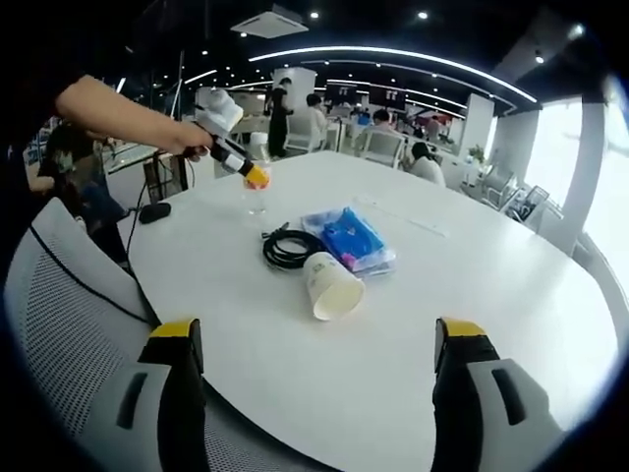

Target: Arrange the tabletop items into an orderly group along one side of the table until the central work area is clear of visible clutter.

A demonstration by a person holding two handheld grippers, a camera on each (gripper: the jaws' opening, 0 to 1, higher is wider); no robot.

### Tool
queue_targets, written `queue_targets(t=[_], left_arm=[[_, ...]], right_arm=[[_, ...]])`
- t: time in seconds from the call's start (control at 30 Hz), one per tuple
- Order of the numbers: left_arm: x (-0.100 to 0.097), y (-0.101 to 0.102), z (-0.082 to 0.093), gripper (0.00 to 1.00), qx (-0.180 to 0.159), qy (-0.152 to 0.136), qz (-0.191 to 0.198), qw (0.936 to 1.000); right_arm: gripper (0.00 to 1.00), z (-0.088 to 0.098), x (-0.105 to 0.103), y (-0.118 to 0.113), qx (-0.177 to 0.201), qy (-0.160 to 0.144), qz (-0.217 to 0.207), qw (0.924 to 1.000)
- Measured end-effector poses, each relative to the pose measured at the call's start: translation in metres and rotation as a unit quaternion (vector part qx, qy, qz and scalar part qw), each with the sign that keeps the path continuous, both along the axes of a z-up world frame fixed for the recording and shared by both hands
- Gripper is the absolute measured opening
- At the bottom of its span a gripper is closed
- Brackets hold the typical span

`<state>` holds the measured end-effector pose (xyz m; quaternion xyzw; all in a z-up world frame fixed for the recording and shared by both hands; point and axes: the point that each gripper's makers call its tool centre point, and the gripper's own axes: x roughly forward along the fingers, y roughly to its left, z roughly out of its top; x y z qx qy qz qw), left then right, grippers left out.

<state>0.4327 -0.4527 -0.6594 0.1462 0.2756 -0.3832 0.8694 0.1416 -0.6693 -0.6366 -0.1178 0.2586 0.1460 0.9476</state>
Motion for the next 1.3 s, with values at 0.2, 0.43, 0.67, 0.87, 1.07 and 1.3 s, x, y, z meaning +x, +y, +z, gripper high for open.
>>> queue_targets(t=[0.2, 0.43, 0.67, 0.87, 1.07, 1.3], left_arm=[[0.012, 0.001, 0.0, 0.4, 0.005, -0.004, 0.004, 1.0], [0.026, 0.002, 0.002, 0.4, 0.003, -0.003, 0.012, 0.9999], [0.032, 0.003, -0.003, 0.4, 0.007, -0.001, 0.019, 0.9998], [0.033, 0.003, -0.004, 0.41, 0.001, 0.0, 0.021, 0.9998], [0.035, 0.005, -0.008, 0.41, -0.007, 0.005, 0.028, 0.9996], [0.03, 0.01, -0.015, 0.41, -0.01, 0.014, 0.028, 0.9995]], right_arm=[[0.97, -0.001, 0.0, 0.0, -0.003, 0.002, 0.002, 1.0], [0.96, -0.001, 0.0, -0.002, -0.005, 0.003, -0.001, 1.0], [0.95, -0.001, 0.0, -0.005, -0.007, 0.002, -0.008, 0.9999], [0.95, -0.004, -0.001, -0.003, -0.01, 0.009, -0.002, 0.9999], [0.95, -0.005, -0.002, -0.005, -0.011, 0.011, -0.005, 0.9999], [0.94, -0.007, -0.003, -0.004, -0.014, 0.015, -0.003, 0.9998]])
